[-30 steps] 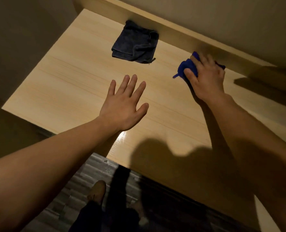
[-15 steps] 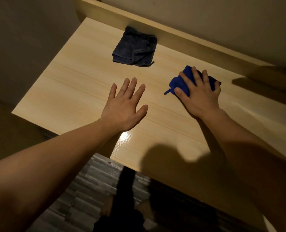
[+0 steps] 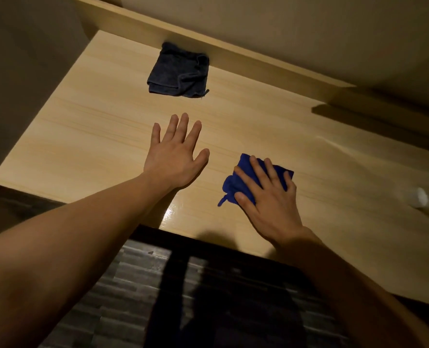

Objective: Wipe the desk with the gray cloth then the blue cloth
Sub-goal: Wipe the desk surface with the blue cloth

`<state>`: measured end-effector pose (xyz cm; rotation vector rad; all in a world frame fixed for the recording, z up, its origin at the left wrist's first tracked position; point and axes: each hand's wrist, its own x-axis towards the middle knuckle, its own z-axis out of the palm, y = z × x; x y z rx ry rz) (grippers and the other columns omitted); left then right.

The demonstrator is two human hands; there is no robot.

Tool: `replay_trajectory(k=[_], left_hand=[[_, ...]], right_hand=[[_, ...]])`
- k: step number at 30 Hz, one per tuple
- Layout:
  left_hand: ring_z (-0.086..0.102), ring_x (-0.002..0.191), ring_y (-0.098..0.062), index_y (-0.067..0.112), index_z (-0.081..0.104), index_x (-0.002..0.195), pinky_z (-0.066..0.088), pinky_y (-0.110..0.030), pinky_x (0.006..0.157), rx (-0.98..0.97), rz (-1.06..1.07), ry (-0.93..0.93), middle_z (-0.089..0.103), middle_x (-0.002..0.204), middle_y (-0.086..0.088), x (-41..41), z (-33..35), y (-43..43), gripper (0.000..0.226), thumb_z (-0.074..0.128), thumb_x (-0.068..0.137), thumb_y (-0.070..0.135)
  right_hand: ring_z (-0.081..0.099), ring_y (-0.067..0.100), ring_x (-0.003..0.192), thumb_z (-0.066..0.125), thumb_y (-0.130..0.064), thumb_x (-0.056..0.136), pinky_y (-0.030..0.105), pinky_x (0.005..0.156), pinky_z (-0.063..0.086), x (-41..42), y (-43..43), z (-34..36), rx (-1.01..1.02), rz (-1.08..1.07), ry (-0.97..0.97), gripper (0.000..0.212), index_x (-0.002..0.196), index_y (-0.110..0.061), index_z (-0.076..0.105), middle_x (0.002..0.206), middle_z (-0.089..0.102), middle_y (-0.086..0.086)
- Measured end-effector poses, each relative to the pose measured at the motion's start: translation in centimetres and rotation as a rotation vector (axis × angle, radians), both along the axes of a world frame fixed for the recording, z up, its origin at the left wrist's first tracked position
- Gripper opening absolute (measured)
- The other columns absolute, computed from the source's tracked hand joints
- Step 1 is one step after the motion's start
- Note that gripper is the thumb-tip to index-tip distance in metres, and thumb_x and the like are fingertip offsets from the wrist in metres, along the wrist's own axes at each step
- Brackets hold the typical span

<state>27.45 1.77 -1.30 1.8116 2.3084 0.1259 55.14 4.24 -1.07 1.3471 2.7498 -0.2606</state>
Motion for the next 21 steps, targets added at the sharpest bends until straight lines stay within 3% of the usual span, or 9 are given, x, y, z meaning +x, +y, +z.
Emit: replay_trajectory(k=[6, 9, 14, 17, 19, 21], left_hand=[[-0.006, 0.165, -0.031, 0.027, 0.005, 0.171, -0.002, -0.063, 0.129, 0.012, -0.015, 0.000, -0.002, 0.179, -0.011, 0.0, 0.3, -0.2, 0.078, 0.013, 0.105, 0.067], [0.006, 0.164, -0.034, 0.017, 0.017, 0.169, 0.003, -0.063, 0.129, 0.132, -0.042, 0.013, 0.010, 0.178, -0.018, 0.7, 0.8, -0.8, 0.073, 0.024, 0.108, 0.054], [0.007, 0.165, -0.029, 0.017, 0.021, 0.169, 0.003, -0.058, 0.130, 0.167, -0.064, -0.143, 0.013, 0.178, -0.014, 5.9, 1.8, 0.1, 0.070, 0.026, 0.108, 0.050], [-0.003, 0.165, -0.027, 0.023, 0.012, 0.171, -0.003, -0.058, 0.130, 0.080, -0.064, -0.148, 0.002, 0.180, -0.010, 8.0, 1.1, 0.9, 0.070, 0.021, 0.109, 0.054], [-0.008, 0.165, -0.027, 0.023, 0.006, 0.172, -0.006, -0.058, 0.130, 0.042, -0.072, -0.089, -0.003, 0.180, -0.009, 8.1, 0.3, 0.8, 0.073, 0.015, 0.108, 0.058], [-0.010, 0.165, -0.027, 0.023, 0.004, 0.172, -0.005, -0.059, 0.130, 0.039, -0.069, -0.056, -0.004, 0.179, -0.009, 8.1, -0.1, 0.7, 0.076, 0.012, 0.107, 0.062]], right_hand=[[-0.009, 0.012, 0.159, 0.014, -0.064, 0.107, 0.045, 0.119, 0.007, 1.2, -5.1, 0.5, -0.042, 0.014, 0.036, 0.059, 0.163, -0.046, 0.013, 0.172, 0.000, -0.014], [-0.005, 0.006, 0.157, 0.023, -0.059, 0.108, 0.038, 0.113, 0.015, 1.8, -6.8, 0.6, -0.061, 0.017, 0.086, 0.055, 0.162, -0.045, 0.022, 0.170, 0.005, -0.018], [0.028, 0.008, 0.153, 0.038, -0.048, 0.107, 0.036, 0.101, 0.028, 2.4, -8.5, 1.5, -0.158, -0.036, 0.373, 0.049, 0.151, -0.031, 0.051, 0.161, 0.041, -0.014], [0.059, 0.009, 0.130, 0.049, -0.037, 0.105, 0.039, 0.105, 0.045, 2.7, -7.9, 3.4, -0.489, -0.261, 0.657, 0.039, 0.140, -0.026, 0.061, 0.139, 0.066, -0.010], [0.071, 0.006, 0.099, 0.052, -0.035, 0.105, 0.022, 0.087, 0.054, 2.7, -6.3, 5.2, -0.626, -0.383, 0.863, 0.024, 0.120, -0.028, 0.069, 0.108, 0.078, -0.009], [0.070, 0.003, 0.084, 0.051, -0.037, 0.108, 0.010, 0.073, 0.050, 2.7, -3.6, 6.8, -0.564, -0.403, 0.943, 0.022, 0.110, -0.029, 0.071, 0.097, 0.077, -0.011]])
